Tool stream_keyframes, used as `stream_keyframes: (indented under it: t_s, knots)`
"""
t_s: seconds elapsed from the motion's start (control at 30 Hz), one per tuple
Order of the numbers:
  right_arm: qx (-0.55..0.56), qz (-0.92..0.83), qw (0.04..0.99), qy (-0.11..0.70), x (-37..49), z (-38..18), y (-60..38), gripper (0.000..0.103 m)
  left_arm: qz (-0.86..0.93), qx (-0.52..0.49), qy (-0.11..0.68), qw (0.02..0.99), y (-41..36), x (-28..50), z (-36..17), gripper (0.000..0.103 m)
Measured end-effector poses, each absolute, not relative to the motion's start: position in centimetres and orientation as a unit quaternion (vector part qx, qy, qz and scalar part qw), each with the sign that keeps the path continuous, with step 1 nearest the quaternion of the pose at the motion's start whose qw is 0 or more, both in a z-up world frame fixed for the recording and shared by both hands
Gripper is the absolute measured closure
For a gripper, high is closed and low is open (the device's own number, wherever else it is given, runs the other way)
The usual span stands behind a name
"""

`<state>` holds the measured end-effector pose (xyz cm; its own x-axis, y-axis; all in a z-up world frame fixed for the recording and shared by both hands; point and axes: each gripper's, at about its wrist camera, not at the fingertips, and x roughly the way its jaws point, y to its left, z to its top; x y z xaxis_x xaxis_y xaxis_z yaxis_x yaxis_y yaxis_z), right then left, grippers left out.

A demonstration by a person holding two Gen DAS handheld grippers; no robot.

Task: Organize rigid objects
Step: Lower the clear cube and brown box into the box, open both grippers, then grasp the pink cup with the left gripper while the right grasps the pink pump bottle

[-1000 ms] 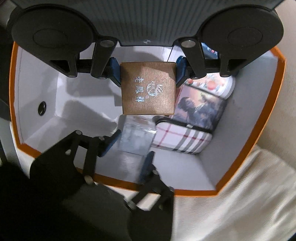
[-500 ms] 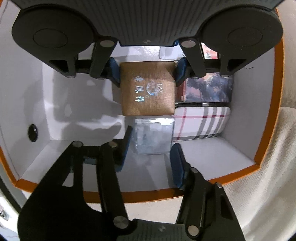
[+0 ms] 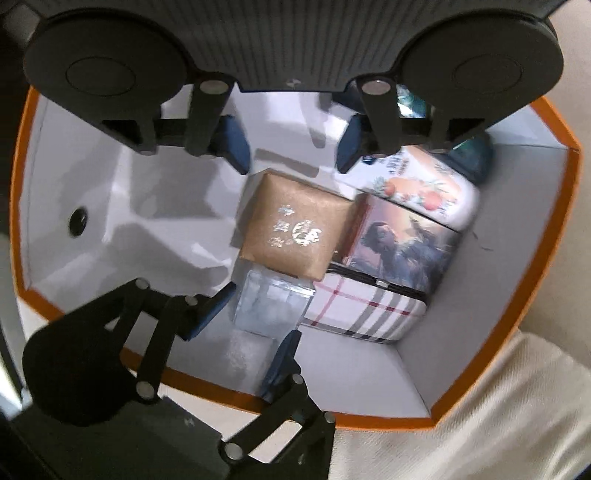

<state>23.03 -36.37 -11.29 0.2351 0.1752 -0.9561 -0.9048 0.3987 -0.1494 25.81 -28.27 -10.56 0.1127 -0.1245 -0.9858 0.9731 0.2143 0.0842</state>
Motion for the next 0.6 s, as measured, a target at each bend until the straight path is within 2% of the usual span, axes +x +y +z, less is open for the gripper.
stream_keyframes:
  t_s: [0.07, 0.13, 0.4, 0.53, 0.6]
  knots:
    - [-0.391, 0.389, 0.687, 0.474, 23.0, -11.5, -36.3, 0.057, -0.448, 0.423, 0.492, 0.615, -28.2, 25.8, -10.9, 0.063]
    - [-0.390, 0.386, 0.688, 0.474, 23.0, -11.4, -36.3, 0.059, -0.452, 0.408, 0.495, 0.620, -28.3, 25.9, -11.2, 0.069]
    - [-0.389, 0.379, 0.691, 0.477, 22.8, -11.5, -36.1, 0.061, -0.454, 0.391, 0.497, 0.628, -28.1, 26.1, -11.4, 0.069]
    - [-0.368, 0.381, 0.696, 0.485, 22.6, -10.5, -36.2, 0.063, -0.444, 0.385, 0.495, 0.640, -26.9, 26.2, -10.2, 0.057]
    - [-0.355, 0.381, 0.699, 0.489, 22.4, -9.6, -36.5, 0.063, -0.451, 0.373, 0.485, 0.650, -25.7, 25.7, -8.5, 0.057]
